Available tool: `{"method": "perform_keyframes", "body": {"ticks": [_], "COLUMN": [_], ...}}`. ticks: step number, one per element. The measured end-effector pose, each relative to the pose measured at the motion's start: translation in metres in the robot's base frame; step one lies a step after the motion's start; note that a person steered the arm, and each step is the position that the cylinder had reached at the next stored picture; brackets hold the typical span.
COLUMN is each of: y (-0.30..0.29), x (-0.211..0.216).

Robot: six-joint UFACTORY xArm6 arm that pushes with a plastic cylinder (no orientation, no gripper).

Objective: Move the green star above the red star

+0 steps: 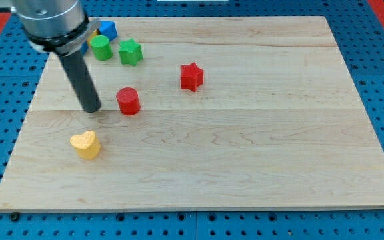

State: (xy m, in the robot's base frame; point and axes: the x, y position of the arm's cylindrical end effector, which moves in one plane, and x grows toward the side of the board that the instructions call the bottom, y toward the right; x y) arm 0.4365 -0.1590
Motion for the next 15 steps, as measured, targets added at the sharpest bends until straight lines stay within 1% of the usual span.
{"method": "perform_keyframes", "body": {"ticks": [1, 2, 3, 4, 5, 6, 7, 8, 9, 10, 11, 14, 15], "y": [0.011, 0.023, 0.069, 0.056, 0.008, -0.002, -0.037, -0.038, 0.021, 0.097, 0.127, 0.127, 0.115], "x": [-0.007, -0.028, -0.007, -0.003, -0.037, -0.097, -0.125, -0.136, -0.143, -0.145, -0.145, -0.156, -0.154]}}
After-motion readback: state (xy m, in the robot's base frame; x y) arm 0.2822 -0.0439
